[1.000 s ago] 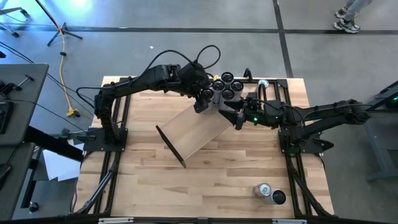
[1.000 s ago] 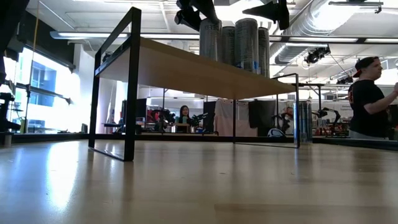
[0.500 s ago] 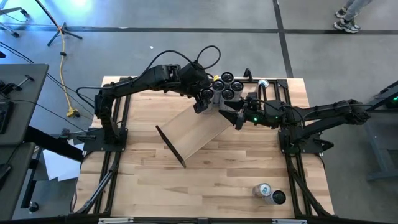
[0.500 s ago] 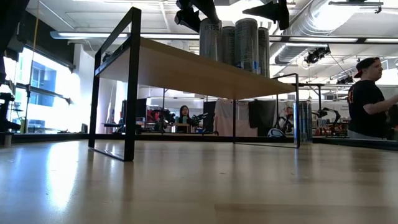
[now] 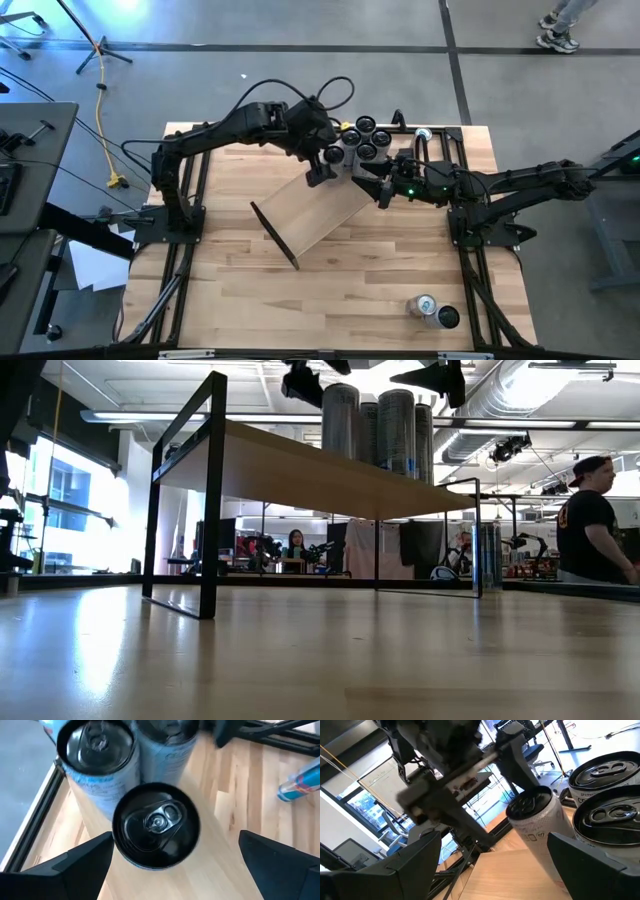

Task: Place canned beverage on shelf
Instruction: Put the top white-pink soda can on the shelf

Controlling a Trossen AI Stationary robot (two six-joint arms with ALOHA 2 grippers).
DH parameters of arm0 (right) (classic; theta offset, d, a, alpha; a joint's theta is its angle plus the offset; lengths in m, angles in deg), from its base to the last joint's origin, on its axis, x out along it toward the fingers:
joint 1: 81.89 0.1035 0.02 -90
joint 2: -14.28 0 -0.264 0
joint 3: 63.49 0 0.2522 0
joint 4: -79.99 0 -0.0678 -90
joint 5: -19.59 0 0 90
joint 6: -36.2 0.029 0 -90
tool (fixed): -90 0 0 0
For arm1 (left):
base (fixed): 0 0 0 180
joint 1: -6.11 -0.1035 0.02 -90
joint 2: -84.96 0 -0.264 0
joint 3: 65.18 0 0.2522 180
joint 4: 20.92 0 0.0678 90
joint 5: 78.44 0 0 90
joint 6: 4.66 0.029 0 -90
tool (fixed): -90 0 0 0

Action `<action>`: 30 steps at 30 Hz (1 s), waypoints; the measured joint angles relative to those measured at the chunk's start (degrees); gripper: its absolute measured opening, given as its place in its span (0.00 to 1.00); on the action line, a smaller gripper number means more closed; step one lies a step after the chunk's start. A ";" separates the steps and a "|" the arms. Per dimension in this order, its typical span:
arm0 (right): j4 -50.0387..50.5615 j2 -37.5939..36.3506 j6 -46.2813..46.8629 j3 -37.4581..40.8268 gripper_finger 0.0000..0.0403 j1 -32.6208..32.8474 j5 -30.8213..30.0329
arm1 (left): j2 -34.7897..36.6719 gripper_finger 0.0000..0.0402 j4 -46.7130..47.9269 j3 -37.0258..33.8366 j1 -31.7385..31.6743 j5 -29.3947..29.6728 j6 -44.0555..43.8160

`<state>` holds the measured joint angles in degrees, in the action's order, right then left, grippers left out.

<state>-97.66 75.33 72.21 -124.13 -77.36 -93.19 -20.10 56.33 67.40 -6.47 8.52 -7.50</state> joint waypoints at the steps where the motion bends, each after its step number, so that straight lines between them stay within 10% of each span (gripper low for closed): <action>1: 0.02 0.00 -0.03 0.00 0.87 0.00 0.00 | 0.07 0.99 0.42 0.77 0.20 0.03 0.19; 20: -2.43 1.02 -9.46 -0.02 0.84 2.18 7.33 | 15.09 0.99 -1.89 -2.31 3.85 10.37 2.50; 30: 23.43 13.95 -17.99 -18.37 0.36 10.66 -12.61 | 32.95 0.99 -20.28 -25.60 6.56 15.94 -3.09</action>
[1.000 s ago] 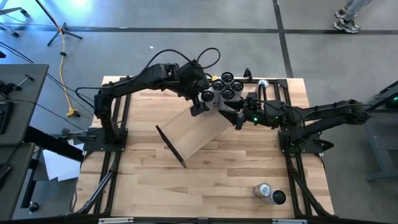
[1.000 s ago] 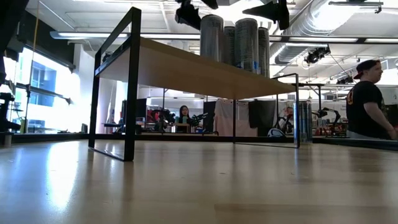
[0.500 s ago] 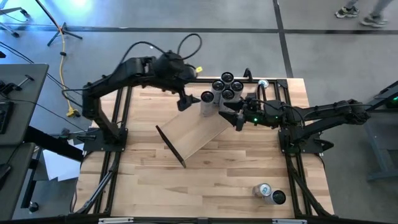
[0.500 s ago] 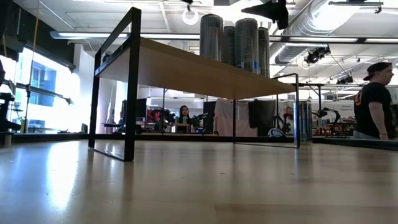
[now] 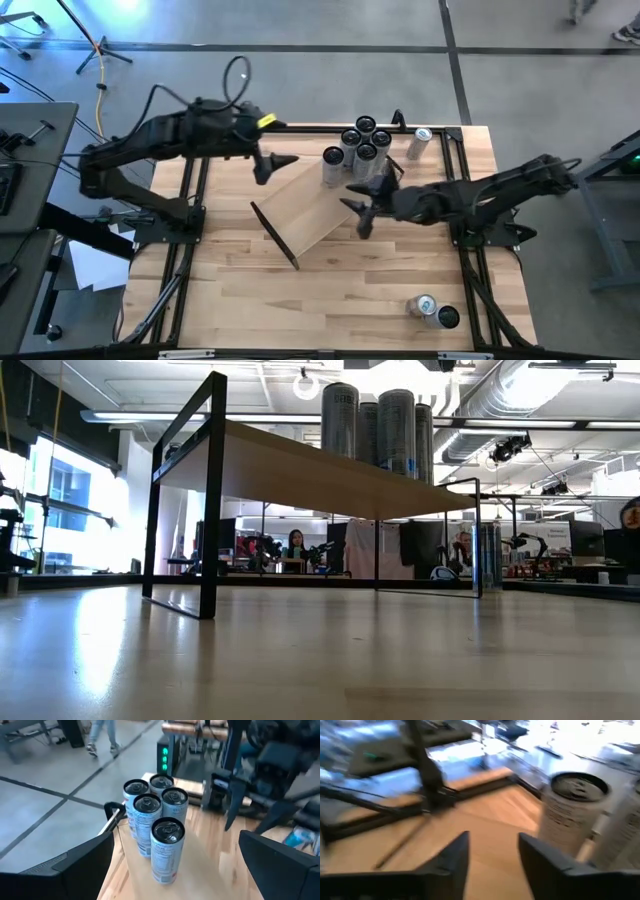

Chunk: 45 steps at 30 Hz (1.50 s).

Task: Place canned beverage on shelf
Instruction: Put the top white-pink soda can on the shelf

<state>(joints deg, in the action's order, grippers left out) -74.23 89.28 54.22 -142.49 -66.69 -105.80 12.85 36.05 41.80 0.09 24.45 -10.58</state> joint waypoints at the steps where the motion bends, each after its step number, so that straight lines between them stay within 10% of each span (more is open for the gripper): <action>1: 2.81 1.52 1.34 -1.92 0.29 0.22 -2.37 | 1.66 0.99 -1.65 -2.17 0.16 0.28 -1.11; 6: 8.76 8.47 7.82 -6.65 0.03 0.31 -7.69 | 8.66 0.99 -8.21 -11.19 0.26 1.69 -4.57; 17: 6.04 19.06 17.10 -6.81 0.01 -0.23 -18.71 | 15.24 0.99 -11.04 -16.67 0.19 3.96 -2.77; 45: 2.24 23.16 14.97 -6.81 0.00 -6.97 -16.49 | 14.87 0.99 -10.90 -16.67 0.15 4.54 4.15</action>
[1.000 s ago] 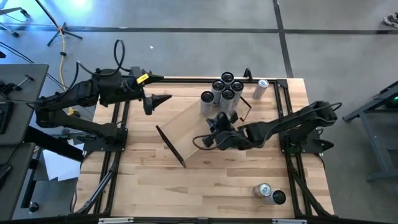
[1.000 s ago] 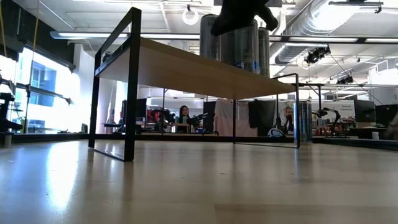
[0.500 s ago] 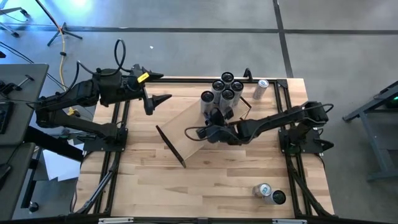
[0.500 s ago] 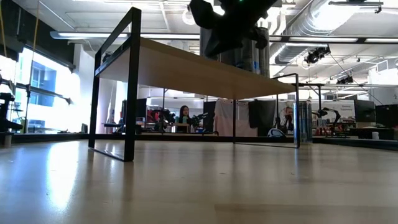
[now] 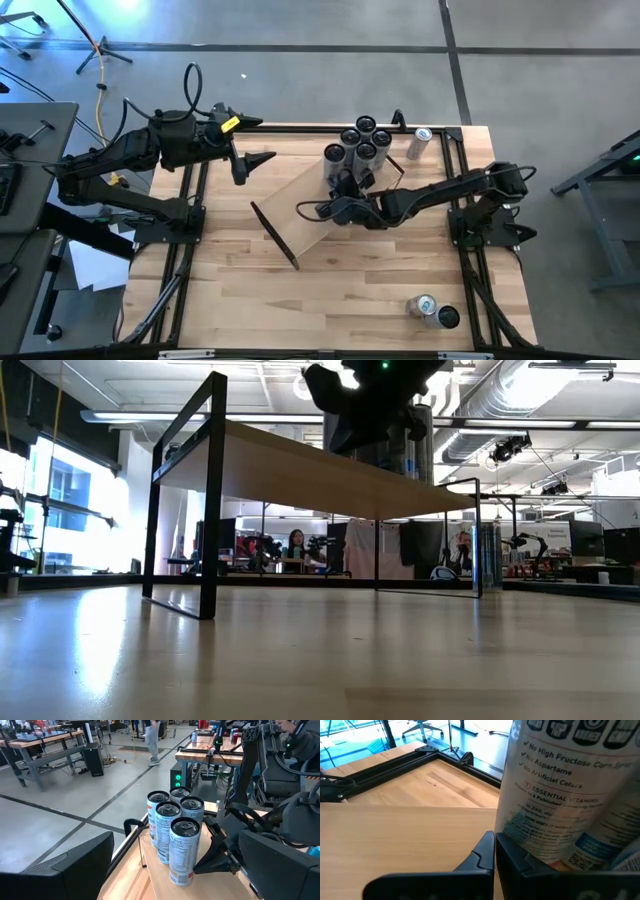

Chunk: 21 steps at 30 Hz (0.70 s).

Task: Place canned beverage on shelf
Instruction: Put the top white-pink soda can on the shelf

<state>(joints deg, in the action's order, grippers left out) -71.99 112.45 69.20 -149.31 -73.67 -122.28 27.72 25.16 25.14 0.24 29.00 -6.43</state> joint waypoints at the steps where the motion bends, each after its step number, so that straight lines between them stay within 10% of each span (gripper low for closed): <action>1: 0.00 0.00 -0.02 0.00 0.00 -0.11 0.00 | 0.00 0.99 0.03 0.00 0.02 0.00 -0.05; 21: -2.44 -2.41 -2.27 0.00 0.00 1.77 10.43 | 0.00 0.99 0.86 0.00 0.00 -0.02 -1.15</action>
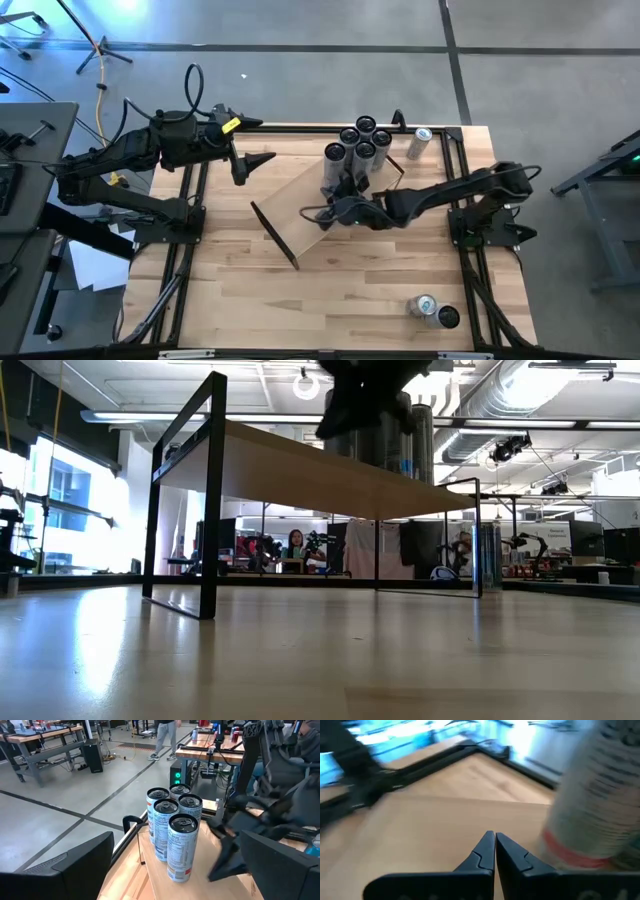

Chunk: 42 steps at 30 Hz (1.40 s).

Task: Place canned beverage on shelf
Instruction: Put the top white-pink soda can on the shelf

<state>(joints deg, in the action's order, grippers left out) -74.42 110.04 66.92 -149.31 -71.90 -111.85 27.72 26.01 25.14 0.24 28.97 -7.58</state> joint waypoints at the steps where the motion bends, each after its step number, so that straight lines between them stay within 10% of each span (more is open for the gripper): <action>1: 0.56 -0.92 -0.59 0.00 0.00 0.57 1.32 | 0.00 0.99 -0.01 0.00 0.00 0.00 0.00; 12: 22.85 -13.01 6.87 2.47 0.00 7.12 -3.81 | -1.64 0.99 -0.08 0.02 0.00 0.09 0.02; 21: 7.61 -17.82 6.86 12.96 0.00 8.21 -7.71 | -5.61 0.99 -0.99 0.02 0.00 0.26 -4.05; 42: -4.42 -12.56 -18.69 9.45 0.00 2.89 -9.44 | -6.49 0.99 -6.30 0.02 0.04 -0.26 -9.05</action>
<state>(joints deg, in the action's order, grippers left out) -78.84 97.48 48.23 -139.85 -69.00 -121.30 21.23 19.71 25.16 0.28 28.71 -16.63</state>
